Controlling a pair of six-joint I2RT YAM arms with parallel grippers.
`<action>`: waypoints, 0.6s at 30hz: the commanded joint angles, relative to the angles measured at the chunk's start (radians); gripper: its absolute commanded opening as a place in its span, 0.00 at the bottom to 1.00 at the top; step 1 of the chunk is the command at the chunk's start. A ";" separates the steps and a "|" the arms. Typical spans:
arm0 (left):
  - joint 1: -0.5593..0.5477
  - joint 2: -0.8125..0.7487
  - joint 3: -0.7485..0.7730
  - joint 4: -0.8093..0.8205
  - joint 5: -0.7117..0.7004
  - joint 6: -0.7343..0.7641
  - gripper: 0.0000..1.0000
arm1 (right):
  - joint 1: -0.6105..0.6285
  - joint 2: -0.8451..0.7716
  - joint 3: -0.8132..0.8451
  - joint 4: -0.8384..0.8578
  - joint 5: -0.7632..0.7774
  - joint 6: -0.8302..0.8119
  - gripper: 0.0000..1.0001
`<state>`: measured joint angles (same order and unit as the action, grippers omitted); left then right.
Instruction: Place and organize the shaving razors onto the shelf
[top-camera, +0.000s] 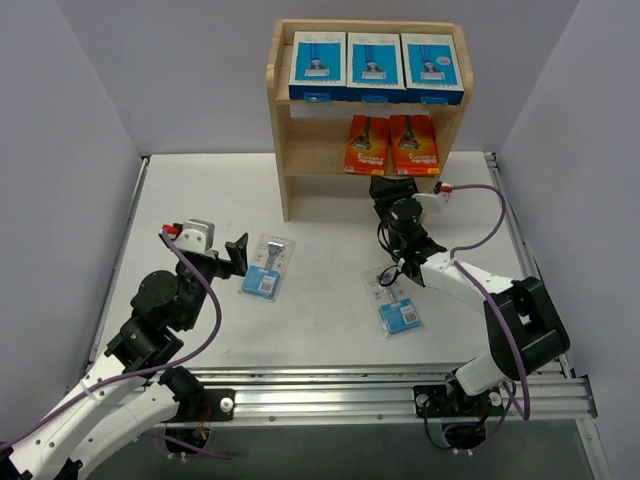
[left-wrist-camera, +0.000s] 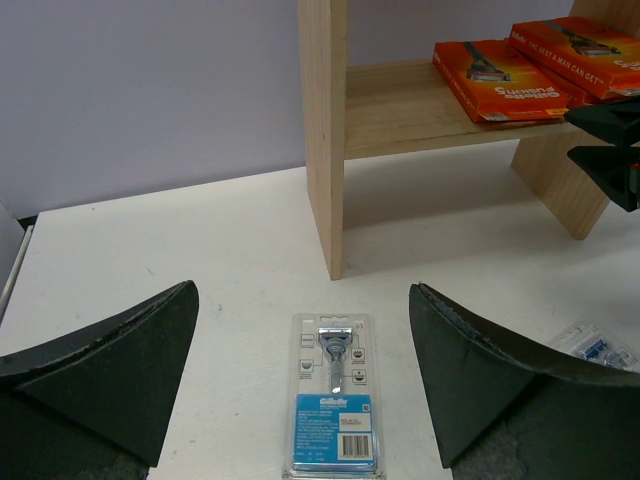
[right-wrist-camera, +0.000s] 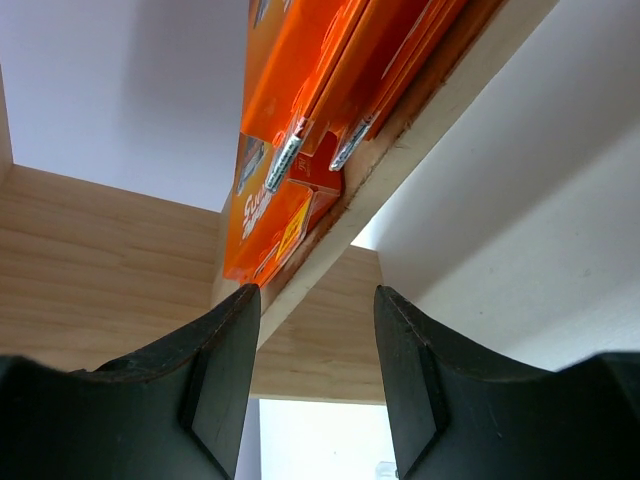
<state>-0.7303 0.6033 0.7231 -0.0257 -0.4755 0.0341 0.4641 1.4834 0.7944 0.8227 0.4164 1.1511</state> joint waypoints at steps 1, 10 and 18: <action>-0.014 -0.010 -0.001 0.061 -0.002 0.004 0.95 | -0.007 0.023 0.069 0.078 -0.025 0.027 0.45; -0.018 -0.019 -0.005 0.070 -0.014 0.041 0.94 | -0.007 0.087 0.109 0.110 -0.016 0.039 0.46; -0.027 -0.022 -0.007 0.072 -0.012 0.049 0.94 | -0.010 0.121 0.124 0.122 0.001 0.055 0.41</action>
<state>-0.7506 0.5884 0.7139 -0.0021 -0.4793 0.0658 0.4633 1.6024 0.8749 0.8871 0.3916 1.1862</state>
